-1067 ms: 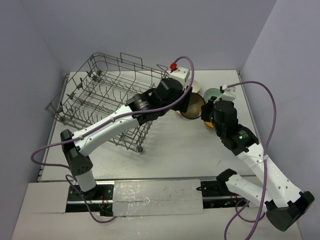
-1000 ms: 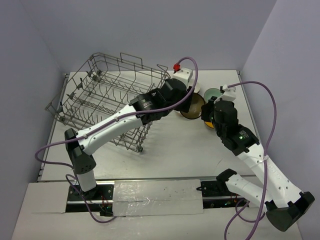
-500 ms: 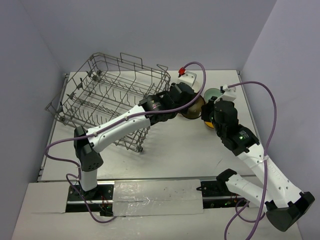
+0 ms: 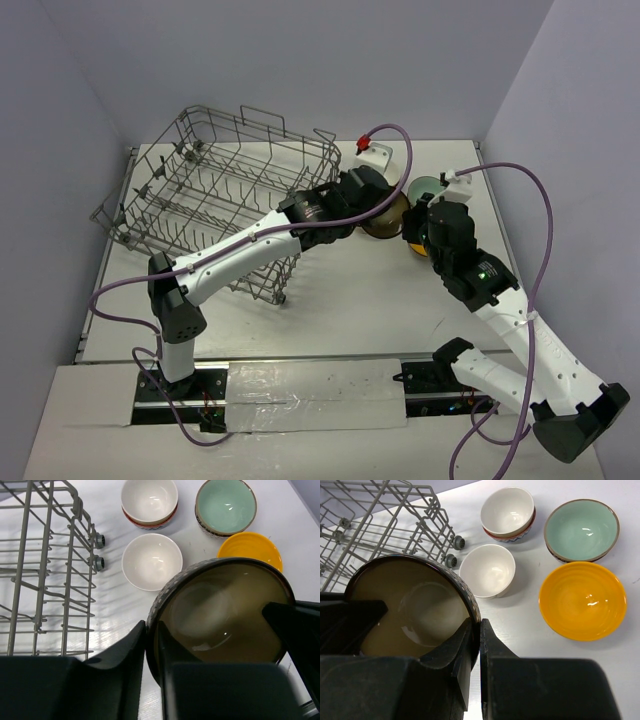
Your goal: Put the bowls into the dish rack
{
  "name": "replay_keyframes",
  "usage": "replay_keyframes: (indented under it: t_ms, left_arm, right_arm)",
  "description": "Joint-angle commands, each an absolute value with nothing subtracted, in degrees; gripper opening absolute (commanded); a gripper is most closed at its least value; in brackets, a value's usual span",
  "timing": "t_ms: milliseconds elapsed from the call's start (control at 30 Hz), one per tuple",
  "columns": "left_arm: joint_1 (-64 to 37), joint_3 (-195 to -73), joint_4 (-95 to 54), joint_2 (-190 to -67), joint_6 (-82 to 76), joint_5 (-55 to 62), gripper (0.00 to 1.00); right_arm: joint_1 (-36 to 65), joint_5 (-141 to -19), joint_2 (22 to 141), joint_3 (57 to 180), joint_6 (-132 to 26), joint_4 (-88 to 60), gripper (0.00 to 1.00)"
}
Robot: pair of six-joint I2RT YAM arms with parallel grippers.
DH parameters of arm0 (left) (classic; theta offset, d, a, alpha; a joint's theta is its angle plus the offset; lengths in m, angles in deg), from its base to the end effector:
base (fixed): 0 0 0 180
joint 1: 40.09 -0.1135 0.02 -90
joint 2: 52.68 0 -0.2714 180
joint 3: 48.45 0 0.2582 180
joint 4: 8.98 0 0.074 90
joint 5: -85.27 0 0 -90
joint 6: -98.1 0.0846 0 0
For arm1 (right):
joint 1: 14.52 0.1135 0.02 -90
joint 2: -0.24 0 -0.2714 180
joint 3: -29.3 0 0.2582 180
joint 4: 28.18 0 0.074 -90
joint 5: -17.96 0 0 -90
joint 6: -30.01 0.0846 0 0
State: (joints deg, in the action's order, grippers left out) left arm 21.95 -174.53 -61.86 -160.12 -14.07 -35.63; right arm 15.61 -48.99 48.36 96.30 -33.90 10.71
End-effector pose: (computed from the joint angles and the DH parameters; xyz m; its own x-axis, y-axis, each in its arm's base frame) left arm 0.2574 -0.3923 0.3725 -0.4552 0.1669 -0.8746 0.4180 0.9074 -0.0444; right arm 0.2119 0.0847 0.3472 -0.3290 0.2769 -0.9028 0.0011 0.9561 0.2929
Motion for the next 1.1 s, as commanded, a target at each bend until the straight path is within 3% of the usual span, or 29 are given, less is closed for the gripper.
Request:
replay_keyframes:
  t_ms: [0,67,133,233,267,333,367,467,700,867,1067]
  left_arm:
    - [22.5,-177.4,-61.4,-158.9,-14.2,-36.6,0.2]
    - [22.5,-177.5,-61.1,-158.7,-13.8,-36.8,0.04]
    - [22.5,-177.0,-60.4,-158.1,-13.4,-37.2,0.0]
    - [22.5,-175.9,-58.7,-156.5,-11.9,-38.7,0.0]
    - [22.6,-175.5,-58.0,-155.8,-10.6,-39.3,0.0]
    - [22.6,-174.6,-55.8,-153.7,-9.0,-40.4,0.0]
    - [22.6,-174.4,-55.0,-153.1,-6.8,-42.0,0.0]
    - [22.5,-173.5,-51.3,-150.0,-0.8,-48.2,0.0]
    - [14.7,-166.3,-36.7,-140.4,21.1,-58.8,0.0]
    - [0.1,-161.6,-26.6,-137.6,35.4,-56.5,0.0]
    - [-14.7,-162.4,-21.1,-143.9,44.7,-48.2,0.0]
  right_arm:
    - [16.3,-48.0,47.0,97.7,-32.1,5.2,0.0]
    - [16.3,-48.6,47.2,97.8,-32.2,5.3,0.0]
    - [16.4,-49.3,47.1,97.8,-32.4,5.3,0.03]
    - [16.4,-51.9,46.5,97.8,-33.2,5.3,0.33]
    - [16.4,-53.5,46.2,98.0,-33.7,5.3,0.53]
    - [16.4,-54.9,45.0,98.1,-34.2,5.3,0.7]
    - [16.4,-55.6,44.5,98.4,-34.5,5.4,0.85]
    - [16.4,-58.1,42.5,99.2,-35.5,5.6,1.0]
    - [16.4,-60.5,39.2,100.8,-37.4,4.9,1.0]
    - [16.4,-61.2,37.7,97.0,-37.0,-1.2,1.0]
    - [16.3,-58.2,41.0,96.6,-39.2,-2.7,1.0]
